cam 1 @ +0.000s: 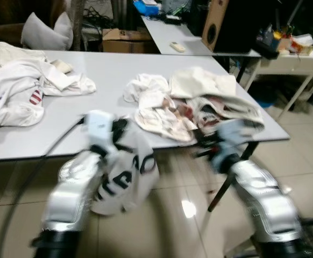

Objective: Hang hanger

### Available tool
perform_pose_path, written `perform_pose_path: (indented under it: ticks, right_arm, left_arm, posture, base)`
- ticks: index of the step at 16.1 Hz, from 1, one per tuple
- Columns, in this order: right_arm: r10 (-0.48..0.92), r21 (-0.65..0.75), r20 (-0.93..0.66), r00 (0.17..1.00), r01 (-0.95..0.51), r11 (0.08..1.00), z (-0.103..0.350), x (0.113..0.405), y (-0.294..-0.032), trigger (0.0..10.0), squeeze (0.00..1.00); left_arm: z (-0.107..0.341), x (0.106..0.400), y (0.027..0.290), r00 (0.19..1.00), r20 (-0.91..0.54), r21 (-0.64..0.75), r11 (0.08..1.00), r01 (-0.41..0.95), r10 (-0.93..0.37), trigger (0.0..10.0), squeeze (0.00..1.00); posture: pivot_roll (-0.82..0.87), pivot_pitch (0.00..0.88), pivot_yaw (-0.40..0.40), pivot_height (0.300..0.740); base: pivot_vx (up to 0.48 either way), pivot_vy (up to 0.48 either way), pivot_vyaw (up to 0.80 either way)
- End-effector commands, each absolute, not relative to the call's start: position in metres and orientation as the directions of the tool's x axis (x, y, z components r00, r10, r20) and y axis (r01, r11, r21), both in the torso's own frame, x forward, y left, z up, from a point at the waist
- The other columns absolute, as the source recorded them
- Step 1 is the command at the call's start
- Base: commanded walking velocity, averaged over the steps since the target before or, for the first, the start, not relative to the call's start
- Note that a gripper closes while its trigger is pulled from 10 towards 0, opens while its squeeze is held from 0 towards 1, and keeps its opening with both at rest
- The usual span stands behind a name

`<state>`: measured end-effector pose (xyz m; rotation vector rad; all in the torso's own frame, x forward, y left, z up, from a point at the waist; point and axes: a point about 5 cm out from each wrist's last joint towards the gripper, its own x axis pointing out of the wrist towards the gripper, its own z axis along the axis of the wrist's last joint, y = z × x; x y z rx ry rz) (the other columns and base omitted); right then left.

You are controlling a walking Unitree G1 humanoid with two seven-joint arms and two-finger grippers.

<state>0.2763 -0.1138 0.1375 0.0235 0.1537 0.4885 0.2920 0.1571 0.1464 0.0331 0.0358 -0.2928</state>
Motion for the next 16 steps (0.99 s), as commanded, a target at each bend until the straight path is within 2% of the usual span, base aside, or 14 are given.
perform_pose_path:
  ticks: [1,9,16]
  right_arm:
    - [0.432,0.027,-0.125,0.893,-0.432,0.901,0.1426,0.2783,-0.1263,10.0,0.00]
    - [0.418,0.029,-0.132,0.899,-0.418,0.908,0.1392,0.2734,-0.1291,10.0,0.00]
    - [0.414,0.027,-0.135,0.900,-0.415,0.910,0.1374,0.2768,-0.1280,10.0,0.00]
  left_arm:
    - [0.1518,0.2927,0.1452,0.946,-0.016,0.025,0.945,0.325,-0.325,10.0,0.00]
    - [0.1454,0.2930,0.1425,0.945,-0.056,0.055,0.945,0.324,-0.321,10.0,0.00]
    - [0.1478,0.2914,0.1445,0.945,-0.041,0.035,0.945,0.325,-0.323,10.0,0.00]
  posture:
    - [-0.05,0.000,-0.077,0.740]
    - [-0.05,0.000,-0.057,0.740]
    - [-0.04,0.000,-0.076,0.740]
  base:
    - [0.345,0.000,0.00]
    - [0.030,0.000,0.00]
    - [0.000,0.034,0.00]
